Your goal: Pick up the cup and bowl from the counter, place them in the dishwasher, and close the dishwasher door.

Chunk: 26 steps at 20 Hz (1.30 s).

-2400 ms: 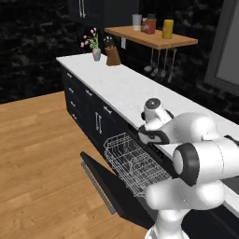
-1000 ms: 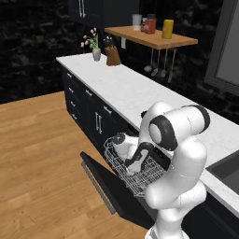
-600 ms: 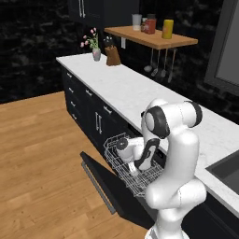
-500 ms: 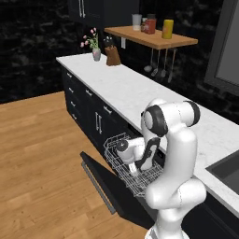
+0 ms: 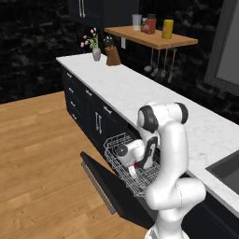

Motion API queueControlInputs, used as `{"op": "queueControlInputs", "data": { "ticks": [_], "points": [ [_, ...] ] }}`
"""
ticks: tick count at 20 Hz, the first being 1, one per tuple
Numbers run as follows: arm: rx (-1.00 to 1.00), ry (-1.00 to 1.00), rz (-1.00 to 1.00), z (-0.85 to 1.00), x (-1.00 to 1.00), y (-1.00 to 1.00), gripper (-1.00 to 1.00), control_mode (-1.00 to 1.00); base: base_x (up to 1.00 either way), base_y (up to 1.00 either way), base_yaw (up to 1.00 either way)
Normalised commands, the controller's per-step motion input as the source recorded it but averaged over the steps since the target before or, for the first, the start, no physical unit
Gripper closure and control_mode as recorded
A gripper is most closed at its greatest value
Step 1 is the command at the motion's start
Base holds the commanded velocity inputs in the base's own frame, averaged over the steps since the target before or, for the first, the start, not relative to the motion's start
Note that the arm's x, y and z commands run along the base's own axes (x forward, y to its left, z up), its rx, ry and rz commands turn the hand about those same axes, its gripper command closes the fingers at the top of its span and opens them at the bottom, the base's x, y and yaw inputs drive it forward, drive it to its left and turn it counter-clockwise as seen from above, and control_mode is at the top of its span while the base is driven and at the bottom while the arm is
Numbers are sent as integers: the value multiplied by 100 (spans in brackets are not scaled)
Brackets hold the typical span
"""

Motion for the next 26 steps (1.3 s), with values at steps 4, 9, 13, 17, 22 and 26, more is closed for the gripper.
{"op": "queueControlInputs", "data": {
  "ticks": [4,9,13,17,22,26],
  "points": [
    [0,0,0,-47,38,-6,100,-100,0,0,0],
    [0,0,0,-52,35,-5,100,-100,0,0,0],
    [0,0,0,-56,27,-1,100,-100,0,0,0],
    [0,0,0,-47,19,0,100,-100,0,0,0],
    [0,0,0,-34,0,2,-100,-100,0,0,0],
    [0,0,0,-22,-33,34,-100,-100,0,0,0]
  ]
}}
